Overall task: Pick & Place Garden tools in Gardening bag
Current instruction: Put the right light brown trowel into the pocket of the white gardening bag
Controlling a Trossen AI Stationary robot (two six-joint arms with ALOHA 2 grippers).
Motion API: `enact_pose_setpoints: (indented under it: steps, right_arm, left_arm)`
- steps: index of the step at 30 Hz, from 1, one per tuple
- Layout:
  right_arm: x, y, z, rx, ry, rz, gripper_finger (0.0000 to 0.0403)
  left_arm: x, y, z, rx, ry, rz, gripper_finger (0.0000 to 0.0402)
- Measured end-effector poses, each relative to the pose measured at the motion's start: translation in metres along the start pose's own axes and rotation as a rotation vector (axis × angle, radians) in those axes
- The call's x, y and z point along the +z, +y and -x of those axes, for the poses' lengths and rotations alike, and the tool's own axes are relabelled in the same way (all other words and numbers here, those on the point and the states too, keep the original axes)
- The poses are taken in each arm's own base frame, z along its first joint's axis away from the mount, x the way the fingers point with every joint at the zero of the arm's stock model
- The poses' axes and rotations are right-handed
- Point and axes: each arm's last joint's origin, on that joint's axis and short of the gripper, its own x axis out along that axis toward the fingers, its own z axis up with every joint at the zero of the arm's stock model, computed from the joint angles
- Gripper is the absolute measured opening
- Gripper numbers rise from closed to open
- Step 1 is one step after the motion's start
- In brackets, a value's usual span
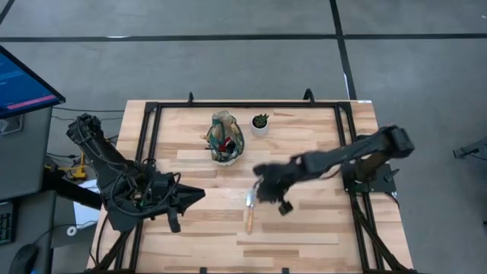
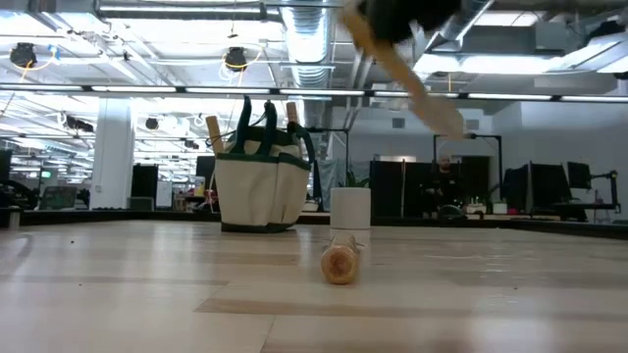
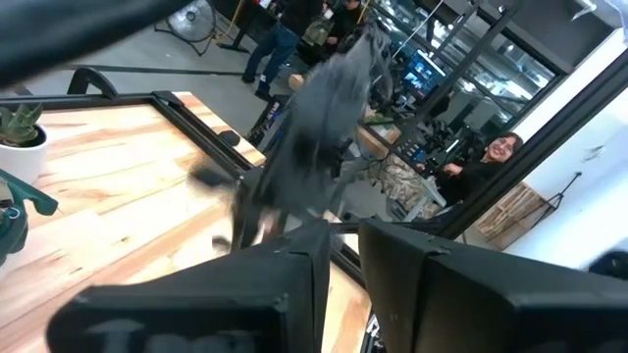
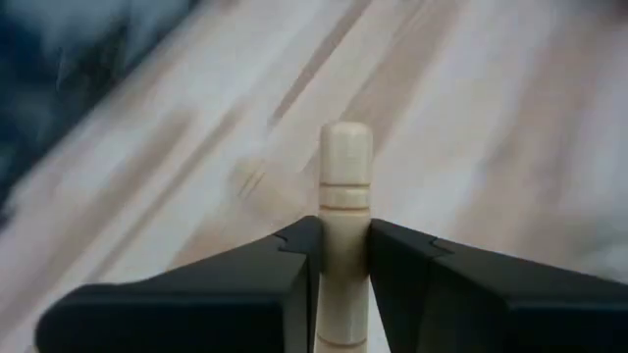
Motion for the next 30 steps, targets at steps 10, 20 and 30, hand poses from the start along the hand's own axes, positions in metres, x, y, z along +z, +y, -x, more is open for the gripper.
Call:
enact_pose_setpoints:
  steps: [10, 20, 30]
  right_arm:
    - [-0.006, -0.075, 0.108, -0.529, -0.738, -0.117, 0.0053]
    - [-0.039, -0.109, 0.08, -0.62, -0.996, -0.226, 0.0053]
    - [-0.06, -0.13, 0.03, -0.617, -0.981, -0.318, 0.0053]
  left_arm:
    - [0.001, -0.001, 0.0, 0.0, -0.009, 0.015, 0.0048]
    - [0.002, -0.001, 0.0, 0.003, -0.017, 0.023, 0.0048]
    - [0.002, -0.002, 0.0, -0.001, -0.021, 0.037, 0.0048]
